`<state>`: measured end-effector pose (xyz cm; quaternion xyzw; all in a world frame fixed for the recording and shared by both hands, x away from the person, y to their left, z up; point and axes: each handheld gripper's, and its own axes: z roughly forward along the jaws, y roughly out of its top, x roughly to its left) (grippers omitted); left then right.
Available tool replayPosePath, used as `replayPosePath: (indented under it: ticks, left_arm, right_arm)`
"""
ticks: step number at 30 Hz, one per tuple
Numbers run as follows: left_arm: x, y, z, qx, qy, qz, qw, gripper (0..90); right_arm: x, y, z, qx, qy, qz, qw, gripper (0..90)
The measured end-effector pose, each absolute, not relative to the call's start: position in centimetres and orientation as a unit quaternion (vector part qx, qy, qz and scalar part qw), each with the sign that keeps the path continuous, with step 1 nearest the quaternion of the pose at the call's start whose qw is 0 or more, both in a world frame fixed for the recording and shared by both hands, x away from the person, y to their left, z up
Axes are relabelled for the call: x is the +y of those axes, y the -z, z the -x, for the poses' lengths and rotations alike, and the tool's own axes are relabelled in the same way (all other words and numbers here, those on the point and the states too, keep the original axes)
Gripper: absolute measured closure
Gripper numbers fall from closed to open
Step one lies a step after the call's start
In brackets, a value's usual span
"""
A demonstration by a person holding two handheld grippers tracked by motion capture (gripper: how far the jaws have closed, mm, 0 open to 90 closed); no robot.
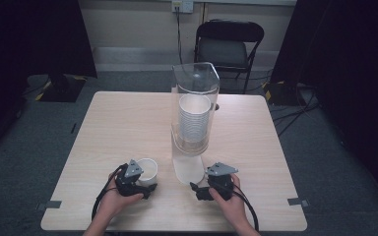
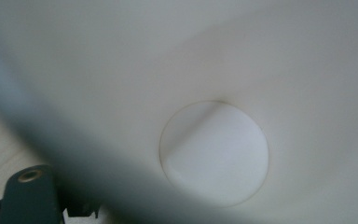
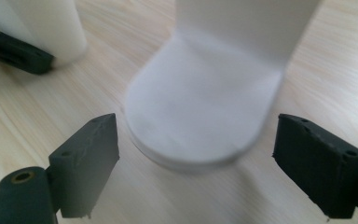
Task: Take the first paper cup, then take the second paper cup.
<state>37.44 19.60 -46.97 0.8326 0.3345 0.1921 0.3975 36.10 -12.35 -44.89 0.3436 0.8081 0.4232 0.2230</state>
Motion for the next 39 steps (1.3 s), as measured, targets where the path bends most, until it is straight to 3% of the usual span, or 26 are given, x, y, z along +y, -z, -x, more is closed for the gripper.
replayPosePath:
  ticks: [15, 39]
  left_arm:
    - [22.7, 47.2, -36.2, 0.309, -0.181, -0.842, 0.403, 15.0]
    - [22.7, 47.2, -36.1, 0.310, -0.181, -0.842, 0.403, 14.9]
  right_arm:
    - [-14.6, 46.5, -36.4, 0.835, -0.376, -0.344, 0.207, 12.4]
    - [-15.2, 46.2, -36.2, 0.828, -0.378, -0.353, 0.216, 14.4]
